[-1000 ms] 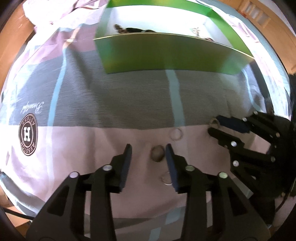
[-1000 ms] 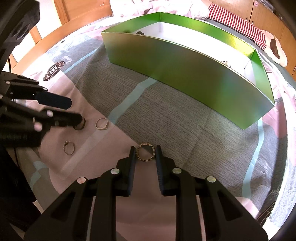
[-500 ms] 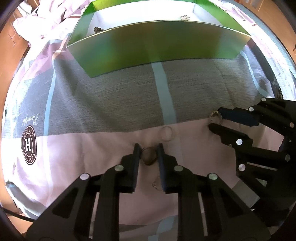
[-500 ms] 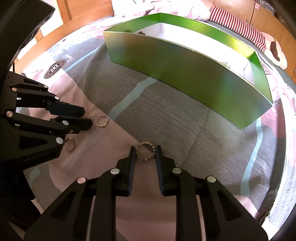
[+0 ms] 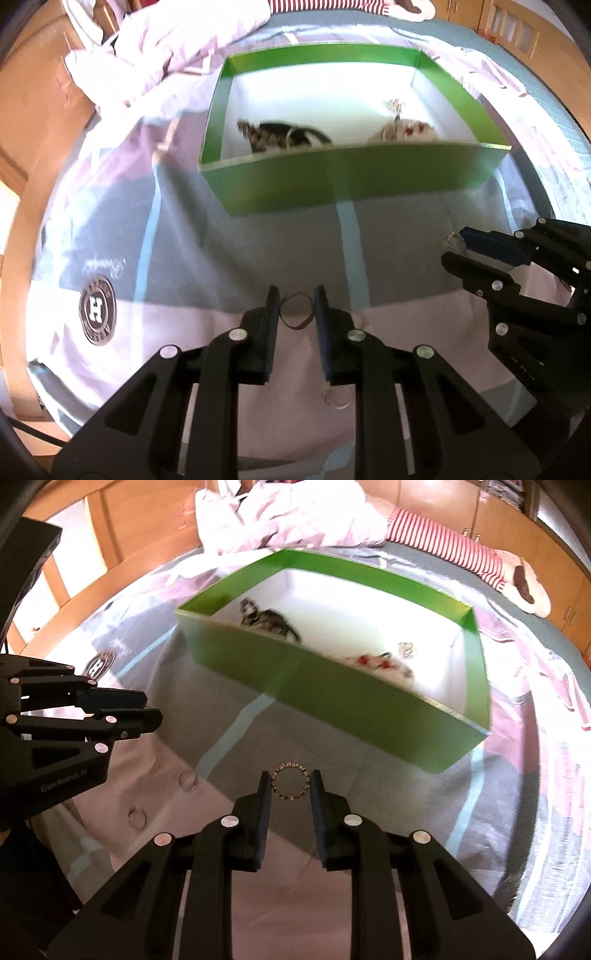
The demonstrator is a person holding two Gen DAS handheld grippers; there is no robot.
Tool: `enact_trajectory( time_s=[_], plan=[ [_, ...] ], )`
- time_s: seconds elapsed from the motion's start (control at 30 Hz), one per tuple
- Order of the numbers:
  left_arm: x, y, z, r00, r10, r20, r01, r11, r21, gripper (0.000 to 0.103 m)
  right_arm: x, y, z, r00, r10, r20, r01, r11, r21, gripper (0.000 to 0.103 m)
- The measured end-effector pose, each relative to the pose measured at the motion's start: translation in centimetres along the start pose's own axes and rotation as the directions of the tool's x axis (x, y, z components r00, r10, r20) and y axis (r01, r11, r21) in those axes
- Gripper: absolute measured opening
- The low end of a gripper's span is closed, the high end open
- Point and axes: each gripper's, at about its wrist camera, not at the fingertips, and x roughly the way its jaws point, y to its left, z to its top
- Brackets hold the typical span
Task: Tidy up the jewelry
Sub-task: 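Drop the beaded ring into the box with the right tool while the left drops the dark ring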
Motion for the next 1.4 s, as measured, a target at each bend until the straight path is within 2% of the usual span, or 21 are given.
enact_trajectory(
  time_s=[0.1,0.23,0.3,0.4,0.5,0.6,0.8,0.87,0.9,0.93,0.97,1.03,1.17,1.27,1.4],
  plan=[
    [-0.8,0.2,1.3,1.000,0.005,0.027,-0.004,1.000,-0.013,0.019,-1.0,-1.2,0.4,0.999,-0.022,0.028,0.021,1.000,0.016,0.021],
    [-1.9,0.3,4.5,0.990,0.078,0.120,-0.077,0.997,-0.012,0.019,-3.4,-3.3,2.4,0.995,-0.031,0.096,0.026,0.998,0.055,0.021],
    [-2.9,0.8,5.9,0.985,0.073,0.158,-0.070,0.997,-0.023,0.019,-3.9,-4.3,3.9,0.992,-0.030,0.121,0.021,0.997,0.075,0.021],
    [-3.7,0.9,8.6,0.973,0.029,0.231,-0.023,0.999,-0.028,0.019,-4.0,-5.8,6.1,0.985,-0.040,0.168,0.024,0.995,0.096,0.021],
    [-4.0,0.8,10.4,0.955,-0.085,0.285,0.089,0.996,-0.001,0.019,-3.0,-6.7,7.1,0.981,-0.031,0.192,0.006,0.992,0.128,0.022],
    [-2.1,1.4,11.9,0.964,-0.102,0.247,0.112,0.993,-0.029,0.019,-1.5,-7.4,6.9,0.983,-0.015,0.182,-0.016,0.986,0.167,0.022],
    [2.8,2.6,13.1,0.983,-0.116,0.144,0.132,0.985,-0.108,0.019,0.9,-8.1,7.0,0.989,-0.037,0.143,0.009,0.981,0.193,0.022],
    [3.6,2.4,13.0,0.985,-0.108,0.132,0.123,0.987,-0.108,0.019,0.9,-8.3,7.0,0.988,-0.045,0.146,0.016,0.981,0.194,0.028],
    [3.8,2.2,13.0,0.986,-0.102,0.132,0.117,0.987,-0.109,0.023,0.6,-8.4,6.9,0.987,-0.046,0.153,0.015,0.979,0.203,0.041],
    [3.9,2.1,12.9,0.987,-0.100,0.127,0.114,0.987,-0.111,0.027,0.3,-8.4,6.8,0.986,-0.040,0.162,0.005,0.977,0.212,0.045],
    [4.0,1.9,12.8,0.988,-0.102,0.115,0.114,0.987,-0.110,0.037,0.1,-8.4,6.7,0.986,-0.028,0.166,-0.009,0.977,0.215,0.045],
    [3.6,1.7,12.6,0.988,-0.112,0.107,0.123,0.987,-0.100,0.040,-1.0,-7.7,6.4,0.984,0.022,0.175,-0.058,0.978,0.202,0.045],
    [1.4,1.9,11.3,0.986,-0.131,0.101,0.138,0.988,-0.069,0.047,-2.5,-3.9,4.7,0.977,0.136,0.162,-0.154,0.983,0.103,0.045],
    [0.1,2.3,9.0,0.993,-0.108,0.055,0.112,0.991,-0.069,0.048,-1.3,0.8,3.0,0.972,0.226,0.071,-0.225,0.974,-0.024,0.045],
    [0.1,3.6,3.9,0.995,-0.096,-0.024,0.092,0.987,-0.130,0.048,1.7,5.9,0.7,0.968,0.247,-0.049,-0.251,0.957,-0.148,0.045]
  ],
)
